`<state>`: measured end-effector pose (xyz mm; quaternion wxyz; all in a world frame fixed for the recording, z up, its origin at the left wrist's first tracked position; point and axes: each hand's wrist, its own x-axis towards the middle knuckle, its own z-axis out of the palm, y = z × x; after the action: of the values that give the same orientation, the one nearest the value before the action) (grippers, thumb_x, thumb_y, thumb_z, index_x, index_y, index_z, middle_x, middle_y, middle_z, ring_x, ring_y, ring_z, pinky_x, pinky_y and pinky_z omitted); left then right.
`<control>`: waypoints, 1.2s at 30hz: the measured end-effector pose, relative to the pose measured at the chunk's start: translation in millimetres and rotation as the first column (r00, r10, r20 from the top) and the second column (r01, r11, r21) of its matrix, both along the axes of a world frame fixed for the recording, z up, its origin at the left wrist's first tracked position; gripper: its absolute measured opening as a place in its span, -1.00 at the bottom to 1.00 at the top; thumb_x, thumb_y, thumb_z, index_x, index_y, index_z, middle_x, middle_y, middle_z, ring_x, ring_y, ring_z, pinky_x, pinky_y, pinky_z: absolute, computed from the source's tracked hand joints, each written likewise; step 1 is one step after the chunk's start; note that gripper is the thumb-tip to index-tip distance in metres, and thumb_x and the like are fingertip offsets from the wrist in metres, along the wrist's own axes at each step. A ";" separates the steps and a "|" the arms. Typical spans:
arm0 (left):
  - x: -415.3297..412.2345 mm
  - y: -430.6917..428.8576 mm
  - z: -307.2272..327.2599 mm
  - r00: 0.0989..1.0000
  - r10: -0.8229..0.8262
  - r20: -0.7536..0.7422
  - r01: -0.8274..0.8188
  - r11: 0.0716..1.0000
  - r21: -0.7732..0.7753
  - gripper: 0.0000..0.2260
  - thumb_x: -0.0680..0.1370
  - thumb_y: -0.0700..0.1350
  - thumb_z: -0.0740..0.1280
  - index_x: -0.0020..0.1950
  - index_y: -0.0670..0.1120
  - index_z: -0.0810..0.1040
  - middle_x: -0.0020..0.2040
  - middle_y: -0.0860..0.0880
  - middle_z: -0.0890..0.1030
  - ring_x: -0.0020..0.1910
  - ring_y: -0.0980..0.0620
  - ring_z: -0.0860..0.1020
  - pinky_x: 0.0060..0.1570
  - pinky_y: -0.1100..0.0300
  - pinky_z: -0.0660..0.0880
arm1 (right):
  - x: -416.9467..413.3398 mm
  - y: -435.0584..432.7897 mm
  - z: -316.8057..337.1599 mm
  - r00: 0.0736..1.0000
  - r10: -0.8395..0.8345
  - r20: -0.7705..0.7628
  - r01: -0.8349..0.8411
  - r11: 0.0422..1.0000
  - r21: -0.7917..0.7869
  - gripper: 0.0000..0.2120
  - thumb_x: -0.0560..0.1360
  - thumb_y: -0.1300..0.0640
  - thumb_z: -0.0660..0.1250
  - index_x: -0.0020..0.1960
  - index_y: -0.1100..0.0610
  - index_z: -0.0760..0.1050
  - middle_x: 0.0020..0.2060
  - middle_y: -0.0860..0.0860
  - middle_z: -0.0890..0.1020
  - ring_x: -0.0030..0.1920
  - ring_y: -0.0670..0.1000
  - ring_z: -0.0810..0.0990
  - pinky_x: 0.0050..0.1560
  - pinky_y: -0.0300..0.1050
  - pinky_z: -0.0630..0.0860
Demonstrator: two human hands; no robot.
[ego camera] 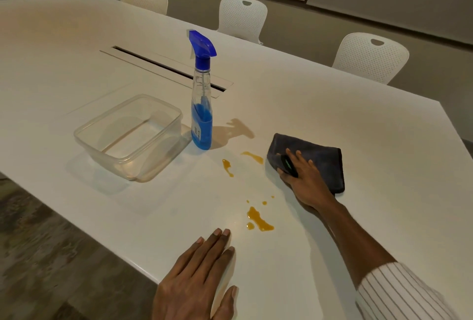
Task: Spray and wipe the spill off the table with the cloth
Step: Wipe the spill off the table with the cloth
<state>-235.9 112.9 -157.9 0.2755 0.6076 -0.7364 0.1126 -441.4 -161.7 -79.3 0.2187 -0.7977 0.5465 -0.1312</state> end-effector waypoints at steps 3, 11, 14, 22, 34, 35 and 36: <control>1.2 0.0 0.6 1.000 -0.005 0.015 0.005 1.000 0.000 -0.51 0.53 0.21 0.38 0.35 -0.03 0.72 0.57 -0.01 0.56 0.55 0.01 0.53 0.40 0.02 0.49 | 29.4 -12.6 1.0 0.999 0.017 -0.034 -0.017 1.000 0.001 -0.39 0.68 -0.14 0.16 0.65 -0.01 0.08 0.66 -0.01 0.13 0.67 0.02 -0.03 0.65 0.08 -0.13; 4.9 0.2 1.3 0.999 -0.006 0.050 0.005 1.000 0.027 -0.50 0.58 0.24 0.34 0.39 -0.01 0.70 0.57 -0.01 0.55 0.56 0.01 0.52 0.42 0.03 0.47 | 39.5 29.5 -6.6 0.981 0.187 0.055 -0.190 0.981 0.048 -0.38 0.65 -0.10 0.26 0.64 -0.18 0.10 0.62 -0.21 0.05 0.62 -0.07 -0.08 0.62 0.07 -0.07; 3.8 0.5 -0.4 1.000 -0.003 0.026 0.002 0.999 0.033 -0.51 0.57 0.24 0.36 0.37 0.00 0.71 0.58 0.00 0.55 0.57 0.02 0.51 0.41 0.04 0.48 | 35.2 14.7 -5.0 0.987 0.116 0.113 -0.133 0.979 0.153 -0.39 0.63 -0.15 0.27 0.62 -0.22 0.14 0.66 -0.13 0.11 0.66 0.13 -0.01 0.61 0.20 0.00; -0.2 5.3 5.4 0.998 -0.008 -0.061 0.009 1.000 0.017 -0.53 0.56 0.16 0.38 0.41 -0.01 0.68 0.61 0.02 0.52 0.61 0.05 0.46 0.45 0.04 0.49 | 66.6 8.5 -1.7 0.987 0.150 0.054 -0.157 0.977 0.143 -0.37 0.65 -0.18 0.23 0.64 -0.19 0.07 0.67 -0.08 0.06 0.66 0.17 -0.04 0.62 0.20 -0.04; -0.3 5.1 4.0 0.996 -0.023 -0.085 0.025 0.999 0.030 -0.51 0.57 0.15 0.37 0.44 -0.03 0.67 0.62 0.01 0.50 0.63 0.05 0.44 0.47 0.03 0.49 | -19.1 20.8 -3.1 0.985 -0.050 0.166 0.023 0.987 0.159 -0.41 0.61 -0.15 0.28 0.59 -0.26 0.18 0.64 -0.17 0.13 0.67 0.10 -0.03 0.60 0.21 0.00; -0.4 5.2 4.3 0.996 -0.021 -0.087 0.024 0.999 0.029 -0.51 0.57 0.15 0.36 0.43 -0.03 0.67 0.62 0.01 0.50 0.63 0.05 0.44 0.47 0.03 0.49 | -18.9 20.2 -4.0 0.987 -0.065 0.147 0.043 0.988 0.146 -0.42 0.63 -0.14 0.26 0.60 -0.24 0.17 0.65 -0.15 0.12 0.67 0.12 -0.03 0.60 0.23 0.00; -0.4 5.4 4.3 0.996 -0.020 -0.087 0.023 0.999 0.030 -0.51 0.57 0.15 0.36 0.43 -0.03 0.67 0.62 0.01 0.50 0.63 0.05 0.44 0.47 0.03 0.48 | -17.8 22.4 -5.6 0.989 -0.078 0.128 0.061 0.990 0.129 -0.41 0.63 -0.14 0.26 0.61 -0.24 0.15 0.65 -0.15 0.11 0.67 0.13 -0.03 0.60 0.24 0.00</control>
<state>-236.3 118.3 -153.6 0.2992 0.6080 -0.7319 0.0719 -459.2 -139.2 -84.9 0.2994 -0.7523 0.5654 -0.1571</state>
